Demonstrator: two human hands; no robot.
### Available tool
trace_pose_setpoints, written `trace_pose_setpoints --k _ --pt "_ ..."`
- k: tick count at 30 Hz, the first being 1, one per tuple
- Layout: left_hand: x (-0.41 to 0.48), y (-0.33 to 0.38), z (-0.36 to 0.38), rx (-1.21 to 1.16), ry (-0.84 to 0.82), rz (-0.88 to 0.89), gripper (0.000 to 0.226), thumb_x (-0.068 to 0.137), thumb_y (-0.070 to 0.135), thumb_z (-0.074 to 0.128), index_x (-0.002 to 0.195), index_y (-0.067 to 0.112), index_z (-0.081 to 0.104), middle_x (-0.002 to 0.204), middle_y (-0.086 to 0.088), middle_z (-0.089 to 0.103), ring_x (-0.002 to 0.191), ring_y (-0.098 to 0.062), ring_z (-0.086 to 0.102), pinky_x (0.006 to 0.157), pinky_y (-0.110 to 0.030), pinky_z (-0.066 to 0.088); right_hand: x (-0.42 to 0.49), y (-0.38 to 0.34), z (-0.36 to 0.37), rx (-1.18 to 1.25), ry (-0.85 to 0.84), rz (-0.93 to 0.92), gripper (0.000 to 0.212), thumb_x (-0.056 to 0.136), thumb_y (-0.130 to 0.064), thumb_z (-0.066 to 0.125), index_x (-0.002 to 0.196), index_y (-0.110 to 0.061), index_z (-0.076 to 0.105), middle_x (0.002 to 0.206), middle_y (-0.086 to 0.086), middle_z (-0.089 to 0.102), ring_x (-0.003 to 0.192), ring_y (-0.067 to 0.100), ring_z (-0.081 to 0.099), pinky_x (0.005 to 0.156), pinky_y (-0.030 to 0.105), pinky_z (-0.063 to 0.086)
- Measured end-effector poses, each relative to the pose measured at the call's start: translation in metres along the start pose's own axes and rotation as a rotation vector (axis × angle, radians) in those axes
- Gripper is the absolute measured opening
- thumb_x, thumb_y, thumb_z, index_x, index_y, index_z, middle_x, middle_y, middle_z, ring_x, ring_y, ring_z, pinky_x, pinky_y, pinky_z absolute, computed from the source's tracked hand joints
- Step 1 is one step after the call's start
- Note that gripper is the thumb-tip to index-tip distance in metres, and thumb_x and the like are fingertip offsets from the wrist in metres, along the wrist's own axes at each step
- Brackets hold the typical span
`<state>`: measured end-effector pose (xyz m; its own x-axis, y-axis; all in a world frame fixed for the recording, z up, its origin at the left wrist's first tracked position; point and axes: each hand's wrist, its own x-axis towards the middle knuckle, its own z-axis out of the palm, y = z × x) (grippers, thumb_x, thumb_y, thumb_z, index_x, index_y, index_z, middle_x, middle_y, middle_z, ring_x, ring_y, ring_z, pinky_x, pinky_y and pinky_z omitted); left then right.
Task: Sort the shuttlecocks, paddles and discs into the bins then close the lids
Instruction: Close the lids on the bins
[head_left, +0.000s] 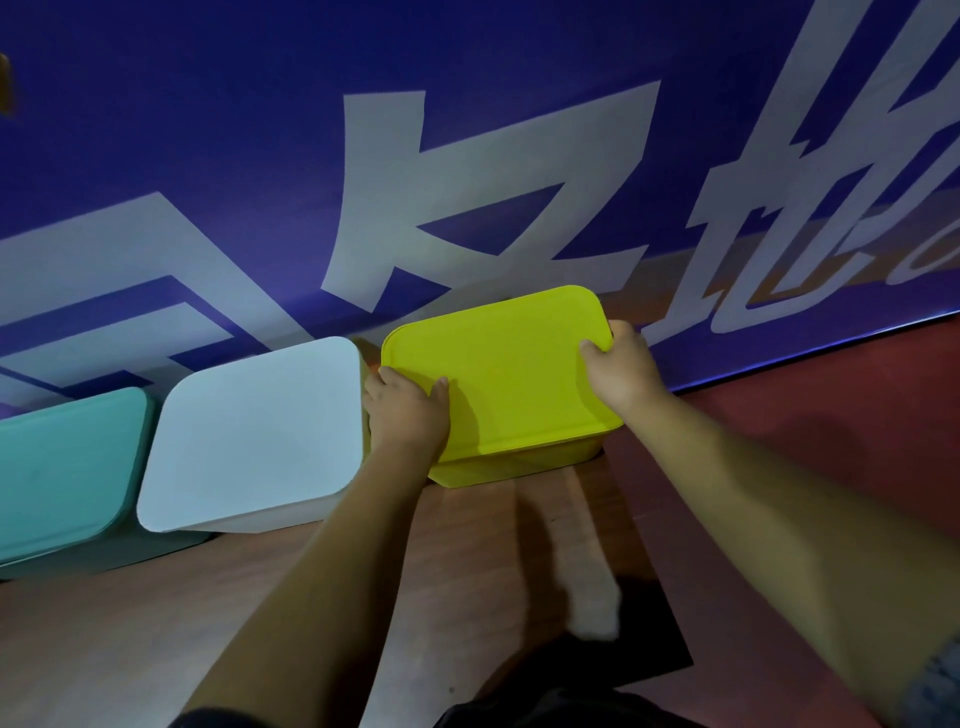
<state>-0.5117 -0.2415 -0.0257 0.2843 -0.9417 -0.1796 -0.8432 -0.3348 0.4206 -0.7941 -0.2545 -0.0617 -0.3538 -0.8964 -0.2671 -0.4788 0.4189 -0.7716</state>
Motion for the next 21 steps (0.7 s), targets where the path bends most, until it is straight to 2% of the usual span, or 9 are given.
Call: trace_pose_setpoints --k 3,6,10,13,18,21 --pt "0.0 -0.002 0.002 -0.093 0.049 0.003 0.076 0.1 0.053 0.058 0.151 0.002 0.034 0.154 -0.023 0.039 0.14 -0.044 0.043 0.115 -0.058 0.041 -0.009 0.001 0.004 0.046 0.093 -0.042 0.045 0.106 -0.034 0.057 0.146 -0.013 0.05 0.143 0.013 0.054 0.122 0.036 0.058 0.092 0.042 0.049" --pt "-0.001 -0.006 0.001 -0.179 0.104 0.027 0.063 0.1 0.044 0.06 0.145 0.004 0.041 0.147 -0.021 0.044 0.13 -0.043 0.051 0.109 -0.057 0.046 -0.009 0.002 0.002 0.132 0.129 -0.071 0.038 0.107 -0.033 0.055 0.142 -0.018 0.052 0.139 0.009 0.058 0.119 0.032 0.058 0.088 0.038 0.046" --pt "0.004 -0.006 -0.004 -0.25 0.154 0.025 0.058 0.099 0.036 0.063 0.146 0.008 0.044 0.144 -0.016 0.047 0.126 -0.039 0.054 0.106 -0.052 0.048 -0.004 -0.003 0.001 0.144 0.088 -0.044 0.036 0.109 -0.032 0.051 0.143 -0.019 0.049 0.137 0.01 0.059 0.114 0.034 0.059 0.082 0.035 0.04" --pt "0.011 -0.007 -0.005 -0.25 0.135 0.03 0.056 0.097 0.034 0.064 0.145 0.011 0.046 0.143 -0.015 0.049 0.126 -0.039 0.054 0.107 -0.055 0.049 0.004 -0.006 0.004 0.04 0.03 0.014 0.038 0.111 -0.032 0.048 0.145 -0.015 0.046 0.139 0.015 0.058 0.114 0.04 0.06 0.079 0.037 0.039" --pt "0.018 -0.004 -0.001 -0.165 0.081 -0.009 0.065 0.102 0.035 0.063 0.156 0.009 0.036 0.158 -0.017 0.039 0.142 -0.042 0.042 0.115 -0.058 0.04 0.006 -0.007 0.011 -0.138 0.03 0.016 0.042 0.112 -0.032 0.043 0.146 -0.009 0.041 0.139 0.025 0.056 0.113 0.048 0.06 0.074 0.038 0.036" --pt "0.024 -0.003 0.0 -0.043 -0.011 -0.031 0.073 0.109 0.039 0.051 0.165 0.007 0.018 0.168 -0.016 0.026 0.151 -0.042 0.029 0.12 -0.058 0.033 0.003 -0.009 0.013 -0.223 0.057 -0.014 0.039 0.112 -0.033 0.042 0.142 -0.008 0.042 0.136 0.026 0.056 0.109 0.051 0.06 0.073 0.041 0.036"
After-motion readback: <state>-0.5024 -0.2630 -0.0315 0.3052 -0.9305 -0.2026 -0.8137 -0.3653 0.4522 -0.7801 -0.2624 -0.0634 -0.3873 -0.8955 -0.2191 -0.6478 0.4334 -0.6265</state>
